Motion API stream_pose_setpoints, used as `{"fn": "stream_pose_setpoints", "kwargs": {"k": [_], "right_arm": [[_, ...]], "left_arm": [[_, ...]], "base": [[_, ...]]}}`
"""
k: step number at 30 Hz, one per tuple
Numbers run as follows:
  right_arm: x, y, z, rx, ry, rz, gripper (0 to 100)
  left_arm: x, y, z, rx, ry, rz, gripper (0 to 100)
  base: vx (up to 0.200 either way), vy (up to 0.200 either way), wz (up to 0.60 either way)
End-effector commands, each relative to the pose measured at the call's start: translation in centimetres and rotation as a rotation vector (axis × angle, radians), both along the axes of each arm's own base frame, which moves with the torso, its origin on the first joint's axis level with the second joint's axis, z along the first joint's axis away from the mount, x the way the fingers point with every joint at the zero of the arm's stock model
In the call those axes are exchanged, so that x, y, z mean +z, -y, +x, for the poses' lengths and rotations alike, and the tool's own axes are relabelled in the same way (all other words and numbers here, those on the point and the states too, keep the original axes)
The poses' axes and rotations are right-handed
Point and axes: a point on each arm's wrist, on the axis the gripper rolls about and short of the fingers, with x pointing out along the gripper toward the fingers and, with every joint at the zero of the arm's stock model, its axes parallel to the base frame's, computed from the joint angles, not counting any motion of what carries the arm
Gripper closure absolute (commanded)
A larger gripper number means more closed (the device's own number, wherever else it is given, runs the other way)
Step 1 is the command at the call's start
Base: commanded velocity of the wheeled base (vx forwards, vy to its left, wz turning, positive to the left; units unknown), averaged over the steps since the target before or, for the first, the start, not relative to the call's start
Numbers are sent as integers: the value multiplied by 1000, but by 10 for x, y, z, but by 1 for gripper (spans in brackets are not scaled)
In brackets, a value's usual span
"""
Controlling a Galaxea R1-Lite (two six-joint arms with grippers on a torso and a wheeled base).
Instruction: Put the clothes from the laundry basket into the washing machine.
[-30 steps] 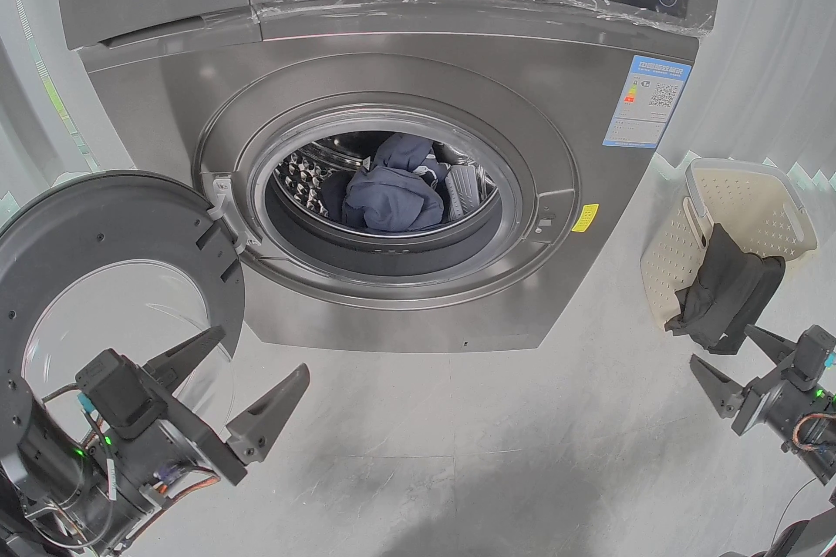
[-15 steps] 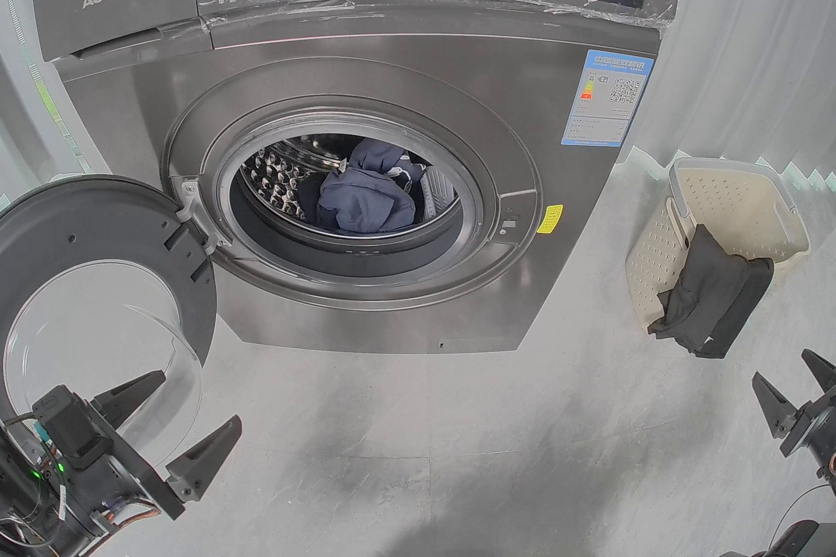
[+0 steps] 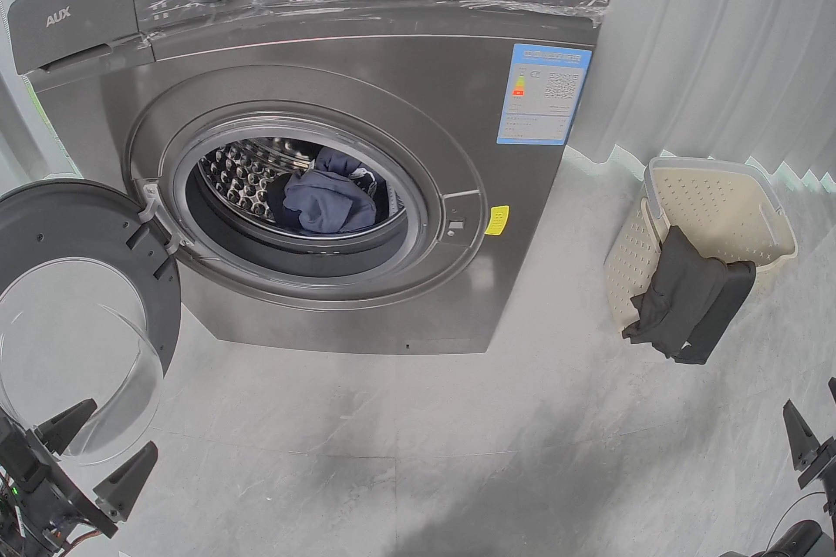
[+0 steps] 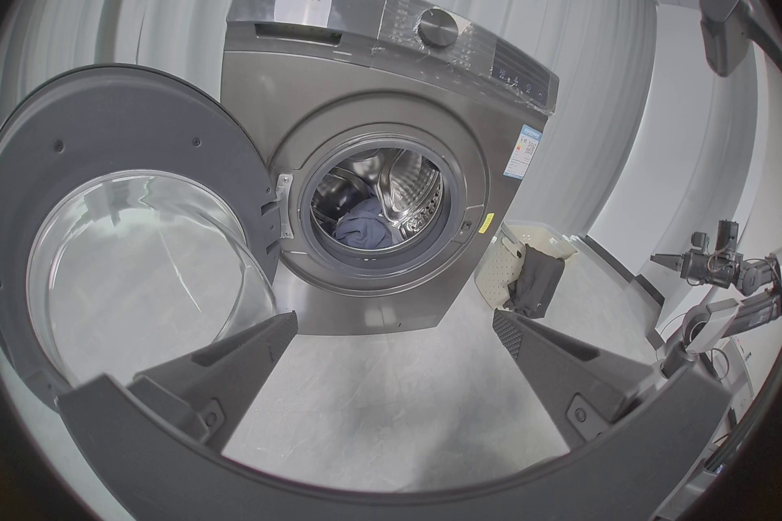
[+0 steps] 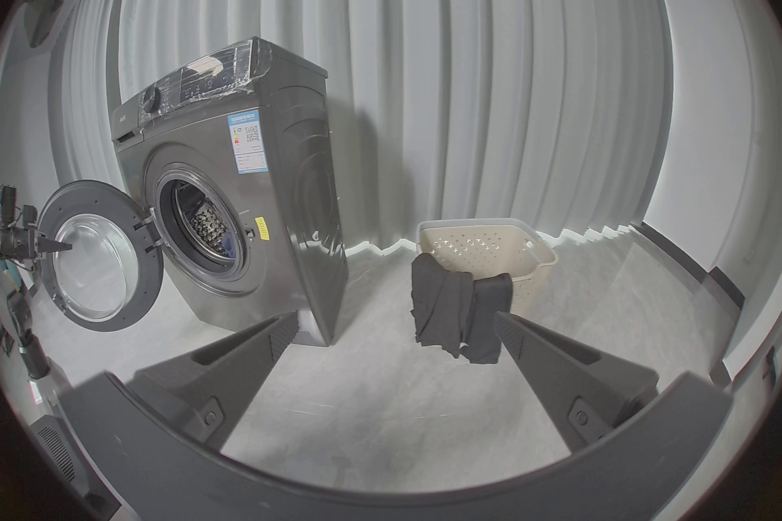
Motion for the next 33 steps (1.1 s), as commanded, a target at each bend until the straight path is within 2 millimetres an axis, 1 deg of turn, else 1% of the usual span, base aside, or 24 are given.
{"fn": "stream_pose_setpoints", "kwargs": {"k": [1, 3, 4, 5, 8, 10, 12, 13, 15, 17, 20, 22, 24, 28, 33], "right_arm": [[-17, 3, -20, -35, 56, 8, 0], [-27, 4, -27, -46, 38, 6, 0], [-29, 4, -27, -49, 26, 8, 0], [-35, 4, -28, -54, -21, 31, 0], [-33, 4, -27, -56, -11, 65, 0], [-33, 4, -27, -53, -13, 54, 0], [-33, 4, -27, -53, -13, 54, 0], [-33, 4, -27, -51, -14, 36, 0], [-33, 4, -27, -51, -14, 33, 0], [-33, 4, -27, -63, -14, 31, 0], [-33, 4, -27, -81, -15, 8, 0], [-34, 1, -31, -96, 22, -29, 0], [-35, -1, -36, -22, 72, -50, 0], [-35, -1, -36, -53, 70, -35, 0], [-36, -1, -35, -40, 68, -14, 0]], "left_arm": [[-10, -15, -25, 54, 95, -47, 0], [-16, -18, -34, 66, 104, -51, 0], [-17, -18, -35, 68, 105, -52, 0], [-24, -19, -42, 82, 103, -48, 0], [-41, -19, -54, 121, 87, -22, 0], [-45, -19, -55, 137, 62, 10, 0], [-45, -19, -55, 137, 62, 10, 0], [-43, -18, -54, 191, 83, 58, 0], [-44, -17, -56, 255, 109, 82, 0], [-44, -15, -59, 252, 142, 108, 0], [-44, -16, -59, 263, 144, 104, 0], [-49, -17, -61, 305, 135, 110, 0], [-53, -18, -62, 307, 92, 129, 0], [-53, -18, -62, 307, 95, 125, 0], [-53, -18, -62, 308, 97, 117, 0]], "base": [[0, -200, 0], [0, -200, 0], [0, 0, 0], [0, 0, 0], [0, 0, 0], [0, 0, 0], [0, 0, 0], [0, -200, 0], [0, -200, 0], [0, -200, 0], [0, -200, 0], [0, 0, 0], [0, 0, 0], [0, 0, 0], [0, 0, 0]]}}
